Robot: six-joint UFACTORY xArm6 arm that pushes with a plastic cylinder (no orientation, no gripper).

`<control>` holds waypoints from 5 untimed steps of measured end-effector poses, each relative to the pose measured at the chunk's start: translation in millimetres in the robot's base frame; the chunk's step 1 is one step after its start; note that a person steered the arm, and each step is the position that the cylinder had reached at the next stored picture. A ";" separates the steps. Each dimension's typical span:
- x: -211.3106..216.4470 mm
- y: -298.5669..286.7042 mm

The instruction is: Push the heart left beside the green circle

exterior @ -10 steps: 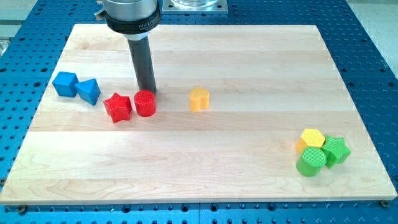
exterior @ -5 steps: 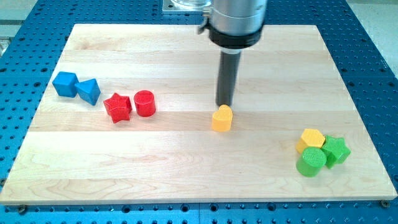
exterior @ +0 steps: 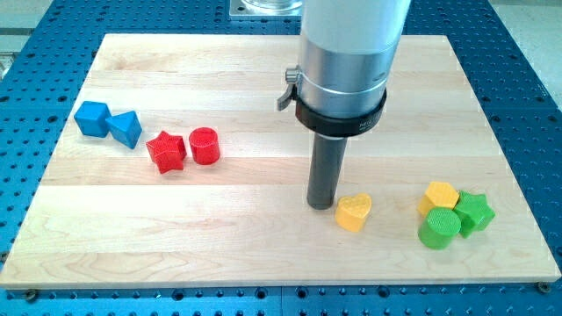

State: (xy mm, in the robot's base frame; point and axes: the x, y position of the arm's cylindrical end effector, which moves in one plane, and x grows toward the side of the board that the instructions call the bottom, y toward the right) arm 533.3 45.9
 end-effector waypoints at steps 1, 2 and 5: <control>25.9 30.2; 32.0 58.9; -24.5 -68.0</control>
